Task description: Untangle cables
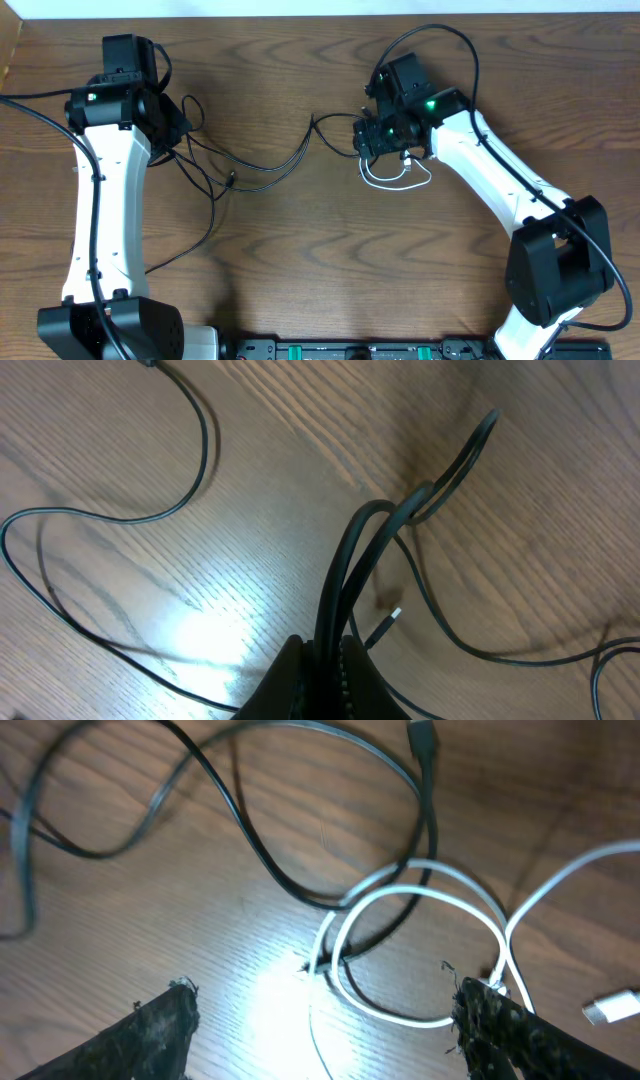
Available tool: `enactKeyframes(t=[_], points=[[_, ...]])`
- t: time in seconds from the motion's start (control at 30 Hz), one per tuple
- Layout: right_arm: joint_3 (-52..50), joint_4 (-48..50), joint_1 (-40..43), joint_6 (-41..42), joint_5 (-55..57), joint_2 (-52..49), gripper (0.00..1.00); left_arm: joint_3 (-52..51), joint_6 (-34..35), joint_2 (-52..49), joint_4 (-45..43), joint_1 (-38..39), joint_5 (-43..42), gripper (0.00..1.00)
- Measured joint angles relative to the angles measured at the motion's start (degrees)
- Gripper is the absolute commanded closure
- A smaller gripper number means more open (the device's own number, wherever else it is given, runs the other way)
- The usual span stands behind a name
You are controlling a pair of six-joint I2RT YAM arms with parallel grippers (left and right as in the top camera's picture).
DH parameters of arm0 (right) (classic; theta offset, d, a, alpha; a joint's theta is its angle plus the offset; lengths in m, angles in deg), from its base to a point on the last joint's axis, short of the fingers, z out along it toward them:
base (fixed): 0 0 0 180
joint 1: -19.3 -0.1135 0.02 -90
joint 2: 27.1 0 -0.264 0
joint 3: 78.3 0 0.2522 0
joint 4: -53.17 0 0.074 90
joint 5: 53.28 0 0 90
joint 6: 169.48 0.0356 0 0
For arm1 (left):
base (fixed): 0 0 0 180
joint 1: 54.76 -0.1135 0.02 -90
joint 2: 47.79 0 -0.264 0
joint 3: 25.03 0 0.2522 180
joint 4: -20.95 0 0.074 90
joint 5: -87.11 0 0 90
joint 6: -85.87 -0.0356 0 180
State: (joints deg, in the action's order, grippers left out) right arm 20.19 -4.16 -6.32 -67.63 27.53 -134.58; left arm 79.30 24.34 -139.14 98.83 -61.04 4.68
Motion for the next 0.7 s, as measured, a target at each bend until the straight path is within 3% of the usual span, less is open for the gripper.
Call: enactKeyframes(t=[0.07, 0.1, 0.13, 0.17, 0.2, 0.5, 0.7], points=[[-1.5, 0.0, 0.0, 0.2, 0.3, 0.0, 0.2, 0.0, 0.0, 0.0, 0.0, 0.0, -1.1, 0.87], [-2.1, 0.1, 0.0, 0.3, 0.4, 0.0, 0.2, 0.0, 0.0, 0.0, 0.0, 0.0, -2.0, 0.66], [-3.1, 0.3, 0.0, 0.3, 1.3, 0.0, 0.2, 0.0, -0.5, -0.3, -0.1, 0.0, -3.6, 0.36], [-3.5, 0.6, 0.0, 0.3, 2.1, 0.0, 0.19, 0.0, -0.8, -0.6, -0.2, 0.0, -4.2, 0.23], [-3.8, 0.8, 0.0, 0.4, 3.3, 0.0, 0.18, 0.0, -1.3, -1.0, -0.2, 0.0, -4.9, 0.17], [-3.9, 3.8, 0.5, 0.7, 9.2, -2.8, 0.19, 0.0, -6.3, -7.1, -1.0, 2.1, -12.4, 0.18], [-4.0, 11.6, 1.4, 0.7, 10.4, -9.1, 0.22, 0.0, -7.8, -7.9, -2.1, 6.4, -13.5, 0.18]])
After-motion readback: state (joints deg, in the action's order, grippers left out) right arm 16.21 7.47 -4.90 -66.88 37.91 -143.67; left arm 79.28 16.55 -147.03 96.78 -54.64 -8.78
